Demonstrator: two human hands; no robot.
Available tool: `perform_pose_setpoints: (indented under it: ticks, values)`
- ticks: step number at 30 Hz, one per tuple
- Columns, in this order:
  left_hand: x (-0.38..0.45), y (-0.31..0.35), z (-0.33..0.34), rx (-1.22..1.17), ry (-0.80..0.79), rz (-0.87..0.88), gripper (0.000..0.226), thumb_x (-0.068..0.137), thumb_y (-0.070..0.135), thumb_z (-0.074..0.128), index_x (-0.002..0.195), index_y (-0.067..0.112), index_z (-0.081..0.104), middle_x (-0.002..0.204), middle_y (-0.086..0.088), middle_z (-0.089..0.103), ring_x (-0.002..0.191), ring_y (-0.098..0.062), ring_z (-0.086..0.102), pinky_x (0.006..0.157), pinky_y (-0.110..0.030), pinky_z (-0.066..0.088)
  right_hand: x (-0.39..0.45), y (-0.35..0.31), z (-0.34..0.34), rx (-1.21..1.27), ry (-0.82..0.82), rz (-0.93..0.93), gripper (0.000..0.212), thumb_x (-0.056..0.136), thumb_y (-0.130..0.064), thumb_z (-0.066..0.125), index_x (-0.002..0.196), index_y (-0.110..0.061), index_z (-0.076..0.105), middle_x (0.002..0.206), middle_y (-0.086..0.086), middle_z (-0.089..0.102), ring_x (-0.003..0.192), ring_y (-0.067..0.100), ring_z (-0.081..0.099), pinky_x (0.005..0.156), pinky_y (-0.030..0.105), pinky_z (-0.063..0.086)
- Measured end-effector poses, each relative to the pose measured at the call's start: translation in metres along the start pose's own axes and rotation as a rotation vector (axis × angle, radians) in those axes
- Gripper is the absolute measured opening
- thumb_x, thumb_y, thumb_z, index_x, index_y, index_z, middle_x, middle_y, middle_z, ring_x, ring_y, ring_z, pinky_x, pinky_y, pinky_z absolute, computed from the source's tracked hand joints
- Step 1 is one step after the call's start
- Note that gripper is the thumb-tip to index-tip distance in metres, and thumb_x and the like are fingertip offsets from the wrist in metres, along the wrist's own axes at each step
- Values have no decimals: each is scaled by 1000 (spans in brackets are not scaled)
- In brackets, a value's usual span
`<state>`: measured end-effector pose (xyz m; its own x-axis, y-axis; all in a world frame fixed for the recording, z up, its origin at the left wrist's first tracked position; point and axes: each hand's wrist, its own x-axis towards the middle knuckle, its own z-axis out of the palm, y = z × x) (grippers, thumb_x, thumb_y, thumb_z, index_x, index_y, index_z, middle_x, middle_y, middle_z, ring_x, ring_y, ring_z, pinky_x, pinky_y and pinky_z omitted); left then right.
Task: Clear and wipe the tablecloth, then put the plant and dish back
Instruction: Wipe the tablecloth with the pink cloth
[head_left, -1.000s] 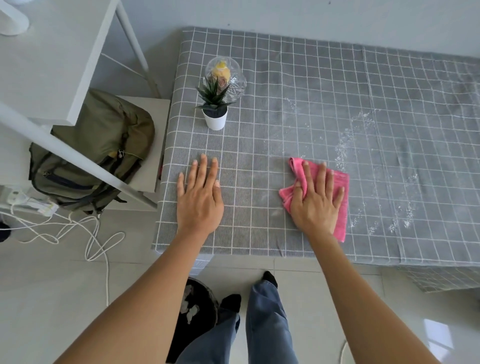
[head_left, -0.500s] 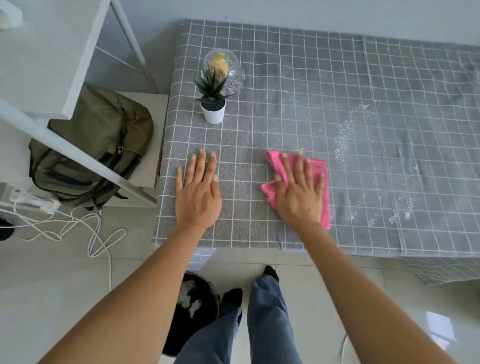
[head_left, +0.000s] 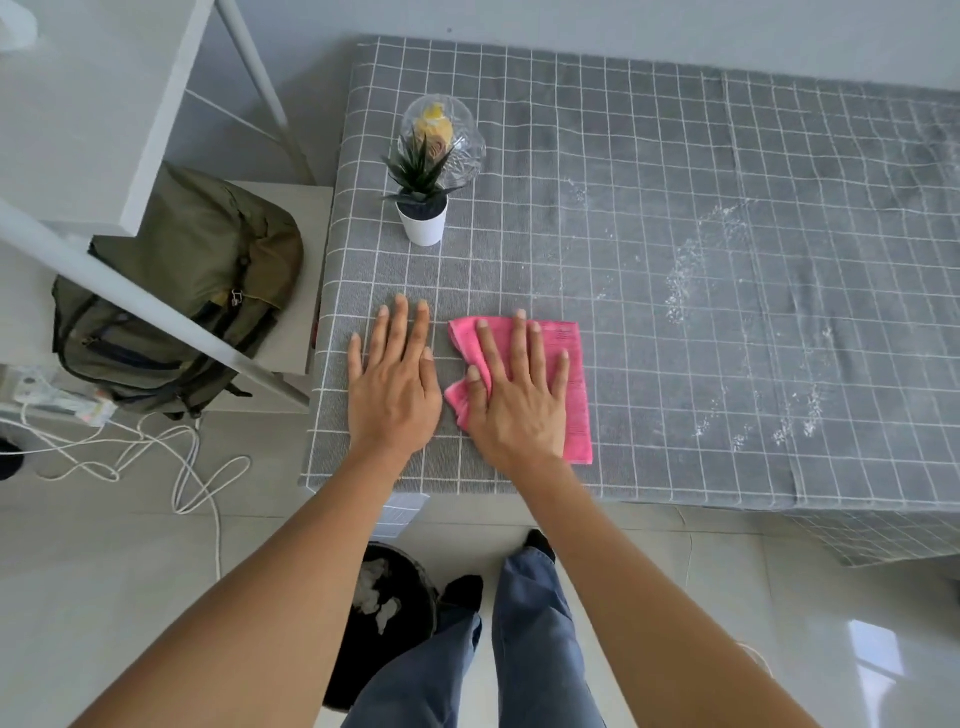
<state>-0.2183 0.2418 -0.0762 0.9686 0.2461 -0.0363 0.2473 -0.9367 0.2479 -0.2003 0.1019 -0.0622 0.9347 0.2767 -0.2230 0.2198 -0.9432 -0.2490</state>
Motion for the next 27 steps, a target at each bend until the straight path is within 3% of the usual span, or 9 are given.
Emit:
perform_pose_setpoints:
  ticks: [5, 10, 15, 18, 22, 27]
  values:
    - [0, -2, 0, 12, -13, 0, 56, 97, 36, 2, 152, 28, -1, 160, 6, -5, 147, -11, -7, 119, -42, -5, -3, 41, -11, -30, 17, -65, 53, 100, -49, 5, 149, -41, -14, 158, -5, -22, 145, 16, -21, 117, 44, -16]
    - [1, -2, 1, 13, -10, 3, 56, 97, 36, 2, 152, 28, -2, 160, 6, -6, 147, -12, -8, 119, -42, -6, -9, 84, -20, -12, 51, 90, 54, 96, -52, 1, 149, -43, -9, 160, -6, -13, 147, 15, -14, 119, 46, -9]
    - [0, -2, 1, 31, 7, -1, 57, 97, 35, 5, 153, 27, 0, 160, 6, -5, 147, -12, -6, 119, -42, -4, -6, 55, -12, 27, 63, 216, 54, 100, -49, 10, 149, -41, -11, 159, -1, -17, 146, 19, -19, 117, 48, -14]
    - [1, -1, 1, 19, 5, -2, 57, 97, 35, 6, 153, 27, 2, 160, 6, -3, 147, -12, -5, 119, -43, -3, -6, 23, -8, 23, -2, 75, 54, 98, -53, 4, 147, -42, -18, 156, 0, -25, 143, 21, -25, 116, 51, -14]
    - [1, -2, 2, 11, -3, -4, 56, 97, 35, 5, 152, 28, 1, 159, 6, -4, 147, -12, -6, 120, -44, -2, -11, 19, -5, 2, -1, -89, 53, 97, -53, 1, 149, -44, -12, 158, -5, -21, 144, 16, -23, 117, 48, -12]
    - [1, -3, 1, -4, -5, -2, 56, 97, 35, 4, 153, 28, 0, 159, 6, -6, 147, -12, -8, 120, -43, -5, -7, 71, -18, -9, 26, 112, 54, 97, -54, 1, 147, -44, -15, 158, -3, -21, 144, 19, -23, 117, 49, -12]
